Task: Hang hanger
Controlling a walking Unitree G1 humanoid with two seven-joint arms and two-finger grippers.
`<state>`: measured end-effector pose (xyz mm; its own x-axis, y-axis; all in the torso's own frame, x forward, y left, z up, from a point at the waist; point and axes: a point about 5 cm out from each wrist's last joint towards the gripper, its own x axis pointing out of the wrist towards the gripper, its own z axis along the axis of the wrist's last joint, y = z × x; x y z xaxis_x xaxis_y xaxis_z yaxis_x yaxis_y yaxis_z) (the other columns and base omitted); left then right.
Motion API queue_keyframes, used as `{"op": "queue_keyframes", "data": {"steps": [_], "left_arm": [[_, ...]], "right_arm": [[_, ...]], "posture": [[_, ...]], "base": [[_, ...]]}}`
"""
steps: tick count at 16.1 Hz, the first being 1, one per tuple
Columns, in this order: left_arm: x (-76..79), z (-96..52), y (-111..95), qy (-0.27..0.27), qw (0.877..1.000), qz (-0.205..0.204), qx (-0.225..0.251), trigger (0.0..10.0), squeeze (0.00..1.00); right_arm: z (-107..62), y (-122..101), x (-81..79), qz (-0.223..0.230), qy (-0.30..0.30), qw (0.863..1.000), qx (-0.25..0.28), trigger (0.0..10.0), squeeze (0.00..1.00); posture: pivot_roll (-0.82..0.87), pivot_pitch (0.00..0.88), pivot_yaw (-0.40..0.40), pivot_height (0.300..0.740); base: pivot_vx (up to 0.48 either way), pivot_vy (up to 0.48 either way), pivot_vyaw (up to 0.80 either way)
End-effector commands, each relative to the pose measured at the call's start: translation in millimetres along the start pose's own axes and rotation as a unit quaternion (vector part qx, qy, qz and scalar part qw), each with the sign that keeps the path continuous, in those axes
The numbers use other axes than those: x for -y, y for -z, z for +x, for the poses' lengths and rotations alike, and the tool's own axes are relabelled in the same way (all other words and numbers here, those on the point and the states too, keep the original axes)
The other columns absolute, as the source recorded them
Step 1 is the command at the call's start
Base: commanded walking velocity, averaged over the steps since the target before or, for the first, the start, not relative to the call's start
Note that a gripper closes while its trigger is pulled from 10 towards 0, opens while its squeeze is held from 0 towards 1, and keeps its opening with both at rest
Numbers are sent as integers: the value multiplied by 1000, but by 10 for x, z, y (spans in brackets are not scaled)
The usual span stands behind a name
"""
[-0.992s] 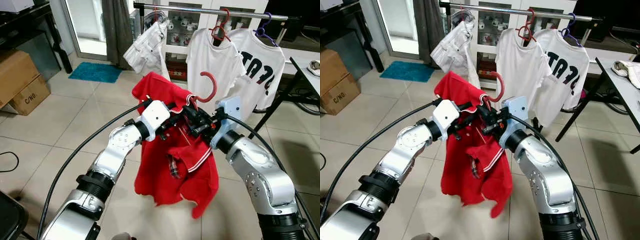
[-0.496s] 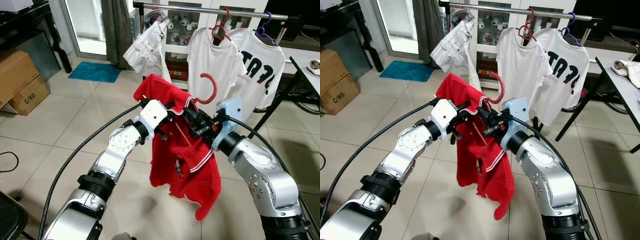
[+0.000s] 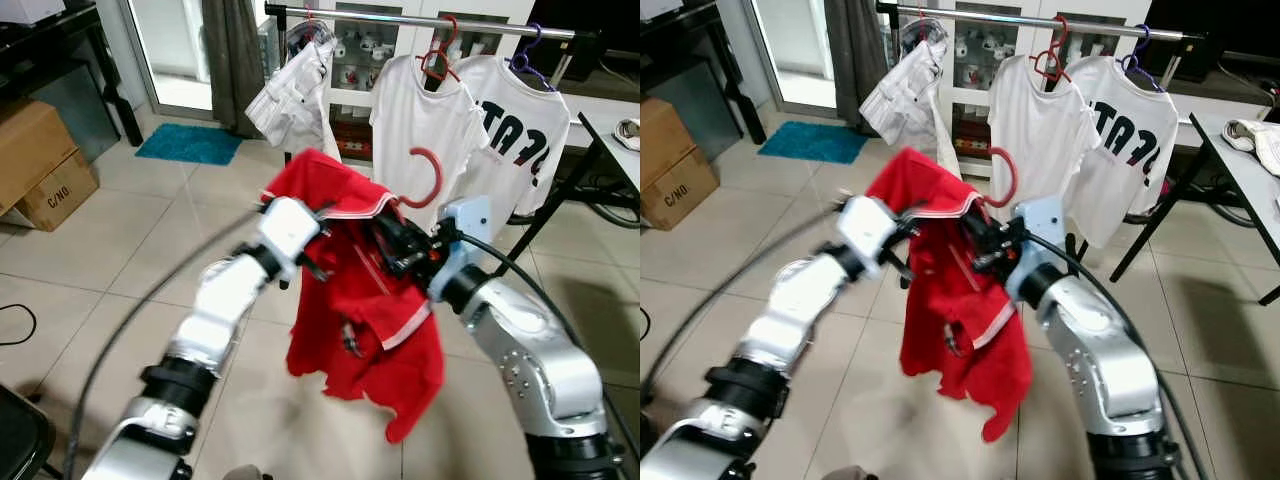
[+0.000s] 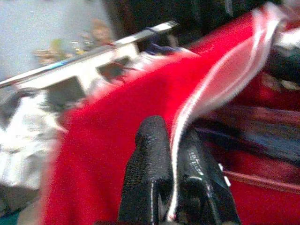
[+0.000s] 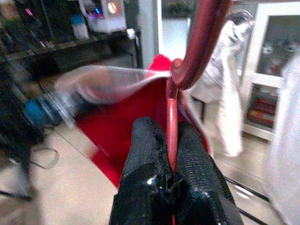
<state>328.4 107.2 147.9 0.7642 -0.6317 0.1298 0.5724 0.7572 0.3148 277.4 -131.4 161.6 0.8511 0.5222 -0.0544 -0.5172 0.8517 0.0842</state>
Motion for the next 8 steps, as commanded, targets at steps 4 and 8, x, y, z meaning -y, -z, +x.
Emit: {"op": "queue_keyframes", "data": {"steps": [4,8], "left_arm": [[-529,-237,-289,-45,997,-14,56,0,0],[-917,-320,-434,-78,996,27,30,0,0]], "right_arm": [[-105,136,169,-52,6,997,-62,0,0],[-167,160,179,-96,-55,990,-92,0,0]], "posture": [[-24,0,2,740],[-14,0,13,740]], "base": [[0,0,0],[0,0,0]]}}
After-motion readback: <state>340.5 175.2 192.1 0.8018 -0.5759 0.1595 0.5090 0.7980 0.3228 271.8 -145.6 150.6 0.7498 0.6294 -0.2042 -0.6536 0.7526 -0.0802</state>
